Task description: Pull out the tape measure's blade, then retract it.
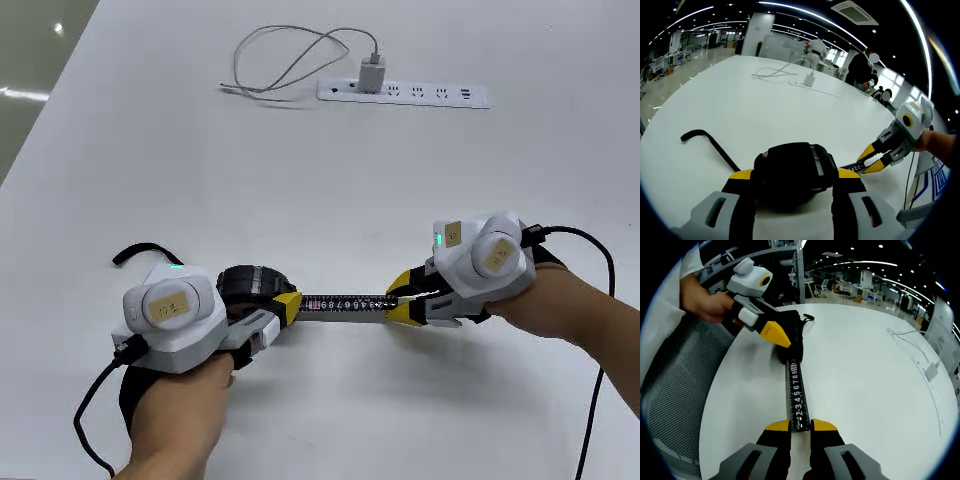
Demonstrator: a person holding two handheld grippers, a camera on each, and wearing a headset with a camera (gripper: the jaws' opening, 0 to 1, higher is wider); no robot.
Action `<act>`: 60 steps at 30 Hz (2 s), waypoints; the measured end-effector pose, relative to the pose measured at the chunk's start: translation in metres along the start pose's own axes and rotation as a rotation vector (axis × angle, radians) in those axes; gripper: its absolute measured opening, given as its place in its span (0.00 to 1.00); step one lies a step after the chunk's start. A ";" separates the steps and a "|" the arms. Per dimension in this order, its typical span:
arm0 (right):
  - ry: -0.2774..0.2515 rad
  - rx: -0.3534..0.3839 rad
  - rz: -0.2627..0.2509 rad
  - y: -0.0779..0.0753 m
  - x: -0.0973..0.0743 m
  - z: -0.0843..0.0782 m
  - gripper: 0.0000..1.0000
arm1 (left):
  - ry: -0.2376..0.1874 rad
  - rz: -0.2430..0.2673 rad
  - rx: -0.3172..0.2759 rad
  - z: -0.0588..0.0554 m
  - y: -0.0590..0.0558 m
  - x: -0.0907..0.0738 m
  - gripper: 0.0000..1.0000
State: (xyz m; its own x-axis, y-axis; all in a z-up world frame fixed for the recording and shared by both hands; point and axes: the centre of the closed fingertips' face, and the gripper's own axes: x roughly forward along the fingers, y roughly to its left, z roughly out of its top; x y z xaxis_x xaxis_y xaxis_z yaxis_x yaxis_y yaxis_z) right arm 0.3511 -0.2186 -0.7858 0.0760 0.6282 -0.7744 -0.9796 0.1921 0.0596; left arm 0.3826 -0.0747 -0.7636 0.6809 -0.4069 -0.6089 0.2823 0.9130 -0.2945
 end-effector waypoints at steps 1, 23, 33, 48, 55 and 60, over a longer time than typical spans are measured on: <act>-0.002 0.000 0.002 0.000 0.001 0.001 0.10 | -0.001 0.000 -0.001 0.000 0.000 0.000 0.57; -0.065 0.005 0.041 0.006 0.033 0.040 0.10 | -0.008 -0.009 -0.023 0.001 0.001 0.000 0.57; -0.091 0.007 0.054 0.008 0.050 0.059 0.10 | -0.012 -0.013 -0.028 0.001 0.001 0.000 0.57; -0.111 0.003 0.066 0.010 0.065 0.076 0.10 | -0.012 -0.014 -0.032 0.001 0.001 0.000 0.58; -0.115 0.006 0.066 0.010 0.066 0.078 0.10 | -0.010 -0.014 -0.038 0.001 0.000 0.000 0.58; -0.114 0.008 0.062 0.010 0.067 0.077 0.11 | -0.007 -0.011 -0.028 0.000 0.000 0.001 0.58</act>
State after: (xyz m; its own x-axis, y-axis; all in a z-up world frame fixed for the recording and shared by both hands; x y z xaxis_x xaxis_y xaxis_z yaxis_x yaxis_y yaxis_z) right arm 0.3603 -0.1167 -0.7887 0.0361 0.7203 -0.6927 -0.9816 0.1556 0.1107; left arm 0.3832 -0.0752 -0.7636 0.6826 -0.4167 -0.6004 0.2707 0.9073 -0.3219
